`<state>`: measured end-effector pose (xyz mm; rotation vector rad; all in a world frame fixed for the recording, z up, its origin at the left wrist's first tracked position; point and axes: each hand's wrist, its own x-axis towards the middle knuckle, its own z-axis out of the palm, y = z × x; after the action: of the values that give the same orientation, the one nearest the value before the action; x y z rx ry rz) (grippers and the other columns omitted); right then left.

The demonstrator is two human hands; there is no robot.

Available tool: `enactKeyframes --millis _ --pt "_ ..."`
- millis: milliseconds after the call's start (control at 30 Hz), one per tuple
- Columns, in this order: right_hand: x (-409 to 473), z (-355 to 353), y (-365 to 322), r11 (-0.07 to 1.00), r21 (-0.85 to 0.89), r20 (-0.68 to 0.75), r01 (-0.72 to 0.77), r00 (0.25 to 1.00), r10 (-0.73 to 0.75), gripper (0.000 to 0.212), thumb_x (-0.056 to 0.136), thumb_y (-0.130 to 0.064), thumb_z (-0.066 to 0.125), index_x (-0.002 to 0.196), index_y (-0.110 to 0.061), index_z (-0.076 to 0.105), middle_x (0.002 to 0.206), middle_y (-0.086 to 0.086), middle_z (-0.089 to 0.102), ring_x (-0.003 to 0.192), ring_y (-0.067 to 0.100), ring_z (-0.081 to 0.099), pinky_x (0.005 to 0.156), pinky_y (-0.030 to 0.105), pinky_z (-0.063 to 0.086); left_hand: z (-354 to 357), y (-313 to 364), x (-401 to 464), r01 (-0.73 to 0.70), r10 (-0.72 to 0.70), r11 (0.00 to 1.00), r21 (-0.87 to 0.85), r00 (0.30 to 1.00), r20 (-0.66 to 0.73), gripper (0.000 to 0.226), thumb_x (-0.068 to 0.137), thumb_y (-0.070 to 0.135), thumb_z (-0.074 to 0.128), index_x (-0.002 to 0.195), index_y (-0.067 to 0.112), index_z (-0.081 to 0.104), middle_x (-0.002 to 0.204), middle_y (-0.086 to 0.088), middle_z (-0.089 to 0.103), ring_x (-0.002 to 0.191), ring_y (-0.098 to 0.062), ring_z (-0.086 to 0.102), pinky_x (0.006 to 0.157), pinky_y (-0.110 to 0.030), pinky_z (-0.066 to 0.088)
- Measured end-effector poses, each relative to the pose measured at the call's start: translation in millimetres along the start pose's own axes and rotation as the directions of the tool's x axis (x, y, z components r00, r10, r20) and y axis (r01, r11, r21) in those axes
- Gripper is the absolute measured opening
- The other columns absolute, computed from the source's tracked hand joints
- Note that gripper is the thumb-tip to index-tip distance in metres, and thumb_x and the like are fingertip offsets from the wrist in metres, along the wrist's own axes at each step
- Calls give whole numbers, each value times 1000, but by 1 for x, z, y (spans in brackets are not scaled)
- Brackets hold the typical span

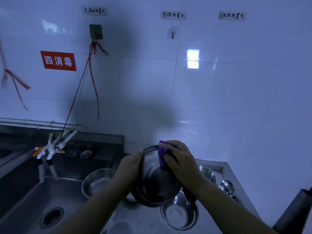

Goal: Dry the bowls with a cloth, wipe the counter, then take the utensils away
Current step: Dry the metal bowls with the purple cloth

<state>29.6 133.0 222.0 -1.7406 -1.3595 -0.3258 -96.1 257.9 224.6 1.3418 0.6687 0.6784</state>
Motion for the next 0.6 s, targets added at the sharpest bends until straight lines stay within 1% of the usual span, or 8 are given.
enactKeyframes --millis 67,167,200,300,367,433,533,600 --pt "8 10 -6 989 -130 131 72 990 -55 41 89 -35 45 126 -22 59 120 -1 54 109 16 47 94 28 39 -6 -7 1 -131 117 983 129 987 111 34 83 26 66 110 7 63 105 -10 67 99 -26 65 80 -21 47" --pt "18 25 -12 984 -149 275 94 960 -50 41 87 -39 43 124 -29 56 113 -2 56 101 13 49 84 27 41 -6 -16 10 -106 76 954 282 990 118 9 86 26 62 84 18 66 81 -4 67 76 -26 66 65 -24 46" --pt "22 29 -13 989 -120 286 82 957 -44 38 86 -39 44 120 -29 57 108 -4 58 96 11 50 79 24 40 -8 -14 13 -13 -4 972 233 997 72 17 86 31 62 94 16 65 90 -4 67 84 -24 65 70 -25 45" --pt "30 42 -11 999 -16 268 -50 962 53 33 82 -39 50 110 -29 63 98 -10 61 87 7 54 77 20 41 -22 -10 21 27 -32 901 432 999 4 43 87 34 60 125 16 50 125 -3 58 117 -18 53 93 -22 35" --pt "32 50 -6 973 93 241 -210 953 183 24 79 -41 52 99 -35 65 88 -17 63 82 2 56 76 16 42 -30 -2 38 62 -64 922 382 998 -9 14 94 19 50 103 13 59 105 -10 61 96 -16 59 80 -8 40" --pt "31 63 1 927 193 197 -323 938 286 6 80 -39 52 81 -41 58 72 -22 62 70 -6 55 66 9 39 -47 -3 43 91 -91 951 295 996 -11 30 94 8 48 65 15 52 67 -2 49 60 -8 45 48 -2 36" --pt "23 86 14 885 237 127 -400 916 380 20 90 -25 57 75 -36 53 64 -16 60 61 -2 54 59 11 39 -76 -4 37 30 -35 988 151 999 29 47 85 0 55 42 18 54 48 1 45 48 -13 41 46 -20 36" --pt "17 102 24 852 252 124 -458 889 441 24 92 -13 57 79 -33 56 64 -13 63 63 1 58 63 18 47 -99 -2 39 -12 12 999 31 1000 22 46 83 0 55 41 17 53 46 0 43 47 -16 40 48 -23 31"
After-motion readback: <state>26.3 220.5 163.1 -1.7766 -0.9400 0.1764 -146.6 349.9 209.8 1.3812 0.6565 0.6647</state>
